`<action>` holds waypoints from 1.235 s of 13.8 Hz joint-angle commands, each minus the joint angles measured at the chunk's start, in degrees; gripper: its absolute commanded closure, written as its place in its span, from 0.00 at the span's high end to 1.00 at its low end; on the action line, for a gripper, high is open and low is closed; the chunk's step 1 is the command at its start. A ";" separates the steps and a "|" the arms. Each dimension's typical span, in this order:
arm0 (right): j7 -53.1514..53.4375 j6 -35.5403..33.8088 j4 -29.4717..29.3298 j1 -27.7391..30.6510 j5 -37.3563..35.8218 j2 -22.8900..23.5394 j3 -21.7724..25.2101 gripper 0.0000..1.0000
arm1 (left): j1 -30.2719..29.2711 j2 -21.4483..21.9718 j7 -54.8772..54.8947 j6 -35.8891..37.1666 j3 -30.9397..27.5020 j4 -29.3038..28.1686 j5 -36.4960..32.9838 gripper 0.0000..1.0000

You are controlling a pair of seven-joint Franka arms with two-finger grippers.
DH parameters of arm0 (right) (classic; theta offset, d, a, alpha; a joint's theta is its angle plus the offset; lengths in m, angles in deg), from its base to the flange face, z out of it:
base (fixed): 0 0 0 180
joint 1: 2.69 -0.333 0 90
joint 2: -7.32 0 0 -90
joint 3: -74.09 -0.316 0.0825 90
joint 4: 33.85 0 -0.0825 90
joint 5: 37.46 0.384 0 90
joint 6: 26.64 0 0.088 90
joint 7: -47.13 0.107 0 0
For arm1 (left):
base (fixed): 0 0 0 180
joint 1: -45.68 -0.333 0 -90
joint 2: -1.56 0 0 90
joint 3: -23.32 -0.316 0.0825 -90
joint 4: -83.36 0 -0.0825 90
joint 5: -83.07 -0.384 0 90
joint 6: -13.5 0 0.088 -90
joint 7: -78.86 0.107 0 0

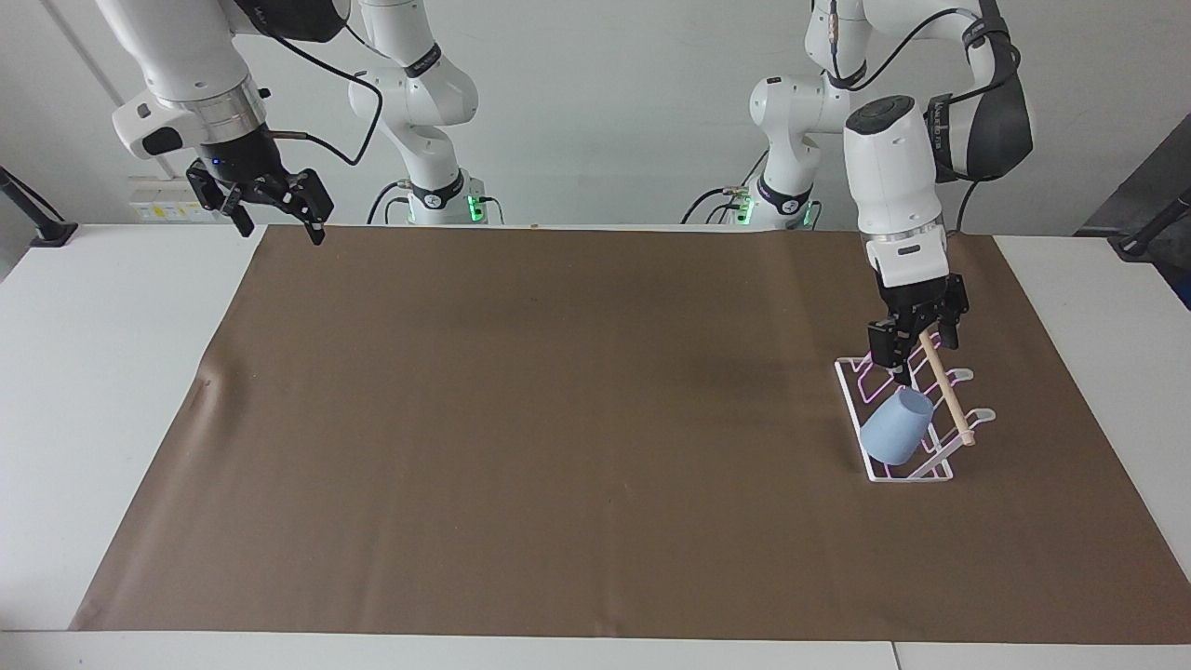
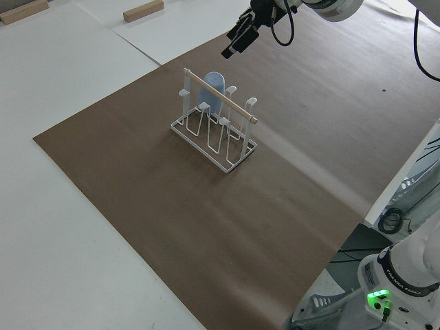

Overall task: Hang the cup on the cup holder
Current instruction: 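Lower the cup onto a rack hook with the left gripper, then open the left gripper and withdraw it from the cup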

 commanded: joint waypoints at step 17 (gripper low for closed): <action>-0.22 0.02 1.35 0.59 -0.12 -1.04 -0.34 1.00 | -4.87 -0.55 58.09 42.36 -2.08 25.45 32.61 1.00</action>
